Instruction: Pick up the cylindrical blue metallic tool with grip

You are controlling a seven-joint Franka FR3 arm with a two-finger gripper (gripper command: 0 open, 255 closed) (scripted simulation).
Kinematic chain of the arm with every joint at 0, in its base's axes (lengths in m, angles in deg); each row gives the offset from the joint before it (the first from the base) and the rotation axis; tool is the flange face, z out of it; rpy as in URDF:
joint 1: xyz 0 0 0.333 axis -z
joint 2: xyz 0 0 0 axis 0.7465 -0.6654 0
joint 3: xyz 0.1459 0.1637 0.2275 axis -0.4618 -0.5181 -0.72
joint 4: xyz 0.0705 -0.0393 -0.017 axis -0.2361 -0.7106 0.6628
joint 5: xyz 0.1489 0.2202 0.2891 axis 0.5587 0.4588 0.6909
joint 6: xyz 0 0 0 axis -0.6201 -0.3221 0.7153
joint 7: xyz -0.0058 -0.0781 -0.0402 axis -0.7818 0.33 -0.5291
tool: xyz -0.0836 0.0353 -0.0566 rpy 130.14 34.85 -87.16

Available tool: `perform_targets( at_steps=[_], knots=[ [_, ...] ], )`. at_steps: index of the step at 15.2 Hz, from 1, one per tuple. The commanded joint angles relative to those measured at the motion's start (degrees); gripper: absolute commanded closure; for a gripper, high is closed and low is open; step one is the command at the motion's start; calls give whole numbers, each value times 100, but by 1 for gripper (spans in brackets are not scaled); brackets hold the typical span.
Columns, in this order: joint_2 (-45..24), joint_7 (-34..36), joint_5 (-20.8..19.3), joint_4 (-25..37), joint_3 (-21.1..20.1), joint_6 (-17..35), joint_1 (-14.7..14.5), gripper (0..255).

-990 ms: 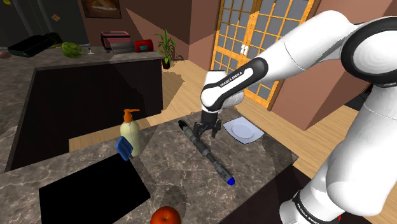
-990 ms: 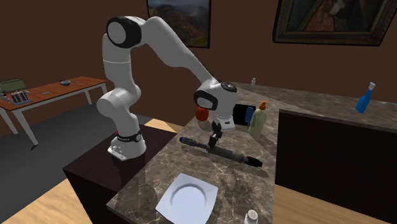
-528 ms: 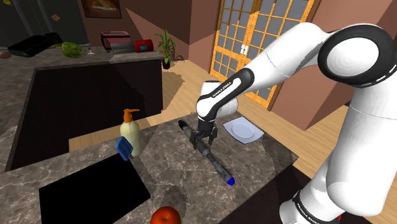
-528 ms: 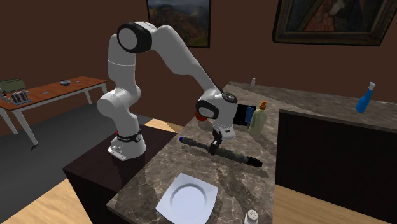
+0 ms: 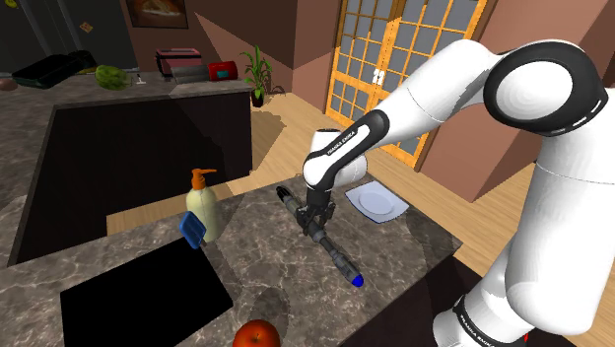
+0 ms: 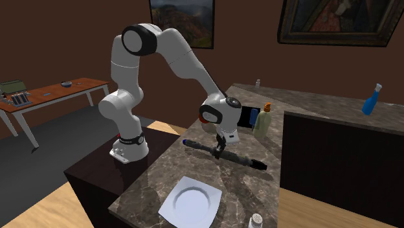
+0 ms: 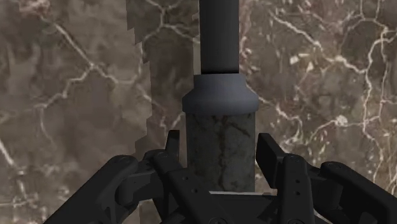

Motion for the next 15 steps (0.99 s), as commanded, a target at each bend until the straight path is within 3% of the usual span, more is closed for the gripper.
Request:
perform_targets(
  at_steps=[1, 5, 15],
  knots=[
    [-9, 1, 3, -1, 0, 6, 1, 255],
    [-10, 5, 5, -1, -2, 8, -2, 255],
    [661, 193, -141, 22, 46, -674, -11, 255]
  ],
)
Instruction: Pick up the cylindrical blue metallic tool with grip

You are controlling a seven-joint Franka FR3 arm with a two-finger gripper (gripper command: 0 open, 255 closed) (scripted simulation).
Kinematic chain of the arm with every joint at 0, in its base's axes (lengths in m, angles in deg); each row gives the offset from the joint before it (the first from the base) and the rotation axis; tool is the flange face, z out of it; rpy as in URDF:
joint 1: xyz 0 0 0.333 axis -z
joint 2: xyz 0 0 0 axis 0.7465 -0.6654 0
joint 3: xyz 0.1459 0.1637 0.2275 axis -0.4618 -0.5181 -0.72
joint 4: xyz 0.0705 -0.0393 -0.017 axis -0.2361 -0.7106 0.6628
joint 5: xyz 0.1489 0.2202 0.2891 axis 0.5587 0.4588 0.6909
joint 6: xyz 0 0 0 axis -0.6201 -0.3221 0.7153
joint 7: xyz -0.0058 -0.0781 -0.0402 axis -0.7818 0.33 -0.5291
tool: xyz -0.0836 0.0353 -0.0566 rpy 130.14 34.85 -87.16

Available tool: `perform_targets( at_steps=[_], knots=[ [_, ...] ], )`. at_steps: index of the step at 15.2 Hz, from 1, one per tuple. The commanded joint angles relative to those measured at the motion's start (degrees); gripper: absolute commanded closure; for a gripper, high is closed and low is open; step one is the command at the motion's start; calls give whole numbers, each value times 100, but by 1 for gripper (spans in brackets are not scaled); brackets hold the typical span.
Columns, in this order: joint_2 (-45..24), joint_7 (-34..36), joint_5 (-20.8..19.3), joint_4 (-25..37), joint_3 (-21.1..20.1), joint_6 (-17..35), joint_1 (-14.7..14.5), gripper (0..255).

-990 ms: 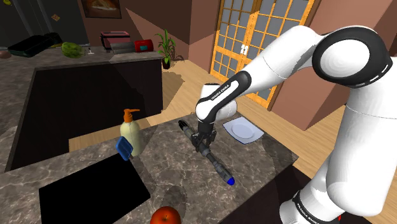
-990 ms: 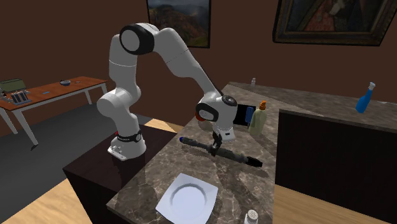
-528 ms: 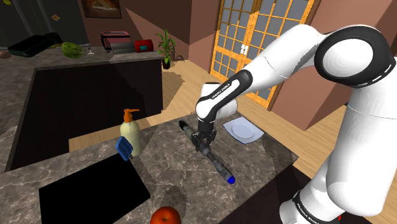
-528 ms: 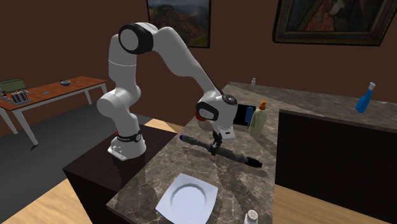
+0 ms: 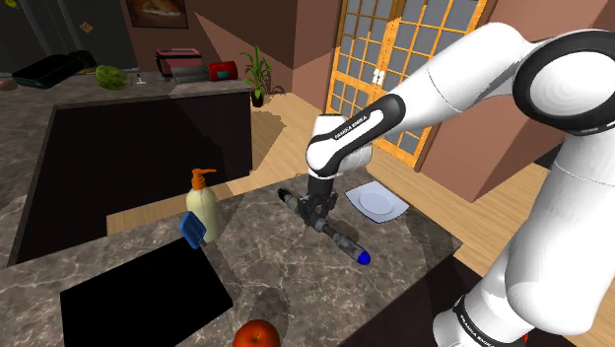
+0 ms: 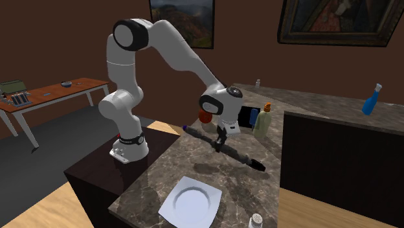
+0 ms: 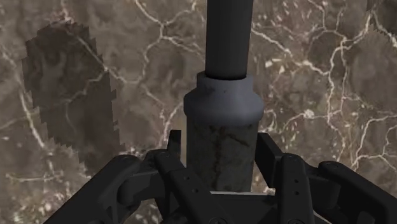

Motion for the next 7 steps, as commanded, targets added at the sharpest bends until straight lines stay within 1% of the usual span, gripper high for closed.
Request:
perform_targets(
  at_steps=[1, 5, 7],
  knots=[
    [135, 46, -27, 14, 4, -144, -5, 255],
    [374, 115, -78, 65, 17, -429, -3, 255],
    [383, 118, -80, 67, 17, -440, -3, 255]
  ],
)
